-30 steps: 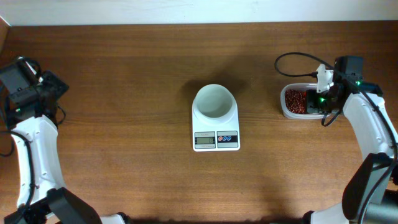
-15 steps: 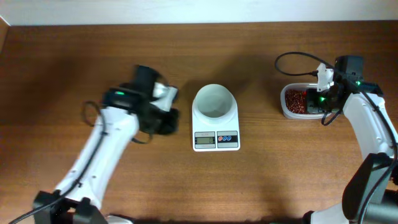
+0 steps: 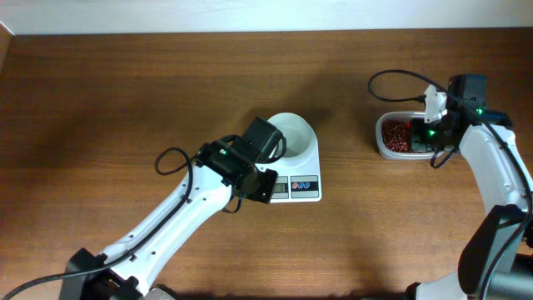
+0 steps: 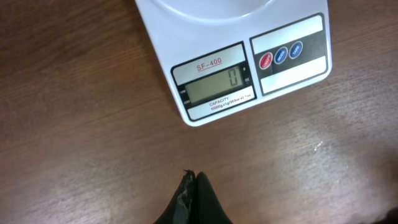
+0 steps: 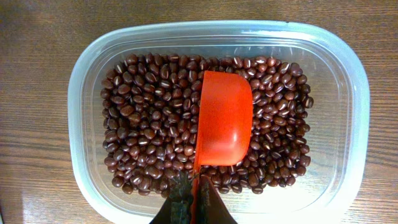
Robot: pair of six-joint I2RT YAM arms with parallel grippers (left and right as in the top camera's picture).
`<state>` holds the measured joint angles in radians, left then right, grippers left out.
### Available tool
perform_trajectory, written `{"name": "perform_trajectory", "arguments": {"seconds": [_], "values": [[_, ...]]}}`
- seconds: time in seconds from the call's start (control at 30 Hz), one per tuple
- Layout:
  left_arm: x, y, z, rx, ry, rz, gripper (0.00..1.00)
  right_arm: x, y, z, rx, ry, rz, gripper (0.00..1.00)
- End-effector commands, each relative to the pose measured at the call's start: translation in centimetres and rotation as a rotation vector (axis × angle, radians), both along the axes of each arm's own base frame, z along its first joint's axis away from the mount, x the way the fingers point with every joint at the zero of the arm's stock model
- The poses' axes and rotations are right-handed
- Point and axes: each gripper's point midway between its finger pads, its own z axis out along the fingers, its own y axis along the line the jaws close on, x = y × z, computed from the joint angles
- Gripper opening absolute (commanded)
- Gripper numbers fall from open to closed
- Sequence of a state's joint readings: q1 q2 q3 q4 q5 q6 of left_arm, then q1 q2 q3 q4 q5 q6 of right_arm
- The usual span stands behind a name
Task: Scoop item into bowl and weigh 50g on scale
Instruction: 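Move the left gripper in front of the scale display and hold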
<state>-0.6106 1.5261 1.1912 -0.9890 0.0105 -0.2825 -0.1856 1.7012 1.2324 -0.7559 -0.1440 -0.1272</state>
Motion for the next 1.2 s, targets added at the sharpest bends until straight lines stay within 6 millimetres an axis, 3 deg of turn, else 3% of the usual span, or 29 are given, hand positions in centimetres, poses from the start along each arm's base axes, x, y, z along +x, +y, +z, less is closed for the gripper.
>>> {"name": "perform_trajectory", "arguments": {"seconds": [0.0, 0.07, 0.1, 0.13, 0.17, 0.37, 0.5, 0.8, 0.97, 1.1, 1.17], "values": [[-0.8, -0.3, -0.9, 0.018, 0.000, -0.012, 0.00, 0.5, 0.0, 0.4, 0.002, -0.012, -0.002, 0.04], [-0.8, -0.4, -0.9, 0.017, -0.001, -0.015, 0.07, 0.5, 0.0, 0.4, 0.002, -0.012, -0.002, 0.04], [-0.9, -0.4, -0.9, 0.017, 0.000, -0.016, 0.21, 0.5, 0.0, 0.4, 0.002, -0.012, -0.002, 0.04], [-0.9, -0.4, -0.9, 0.017, 0.000, -0.016, 0.45, 0.5, 0.0, 0.4, 0.002, -0.012, -0.002, 0.04], [-0.9, -0.4, -0.9, 0.017, 0.001, -0.016, 0.59, 0.5, 0.0, 0.4, 0.002, -0.012, -0.002, 0.04], [-1.3, -0.4, -0.2, -0.001, 0.000, -0.020, 0.73, 0.5, 0.0, 0.4, 0.002, -0.012, -0.002, 0.04], [-1.1, -0.6, 0.4, -0.002, -0.044, -0.123, 0.98, 0.5, 0.0, 0.4, 0.002, -0.013, -0.002, 0.04], [-0.9, -0.9, 0.4, -0.007, -0.056, -0.138, 0.99, 0.5, 0.0, 0.4, 0.002, -0.013, -0.002, 0.04], [-0.8, -0.9, 0.4, -0.009, -0.060, -0.138, 0.86, 0.6, 0.0, 0.4, 0.001, -0.016, -0.002, 0.04], [-0.7, -1.0, 0.4, -0.013, -0.065, -0.138, 0.84, 0.6, 0.0, 0.4, 0.001, -0.015, -0.002, 0.04], [-0.7, -1.0, 0.4, -0.015, -0.063, -0.127, 0.75, 0.6, 0.0, 0.4, 0.001, -0.015, -0.002, 0.04]]}}
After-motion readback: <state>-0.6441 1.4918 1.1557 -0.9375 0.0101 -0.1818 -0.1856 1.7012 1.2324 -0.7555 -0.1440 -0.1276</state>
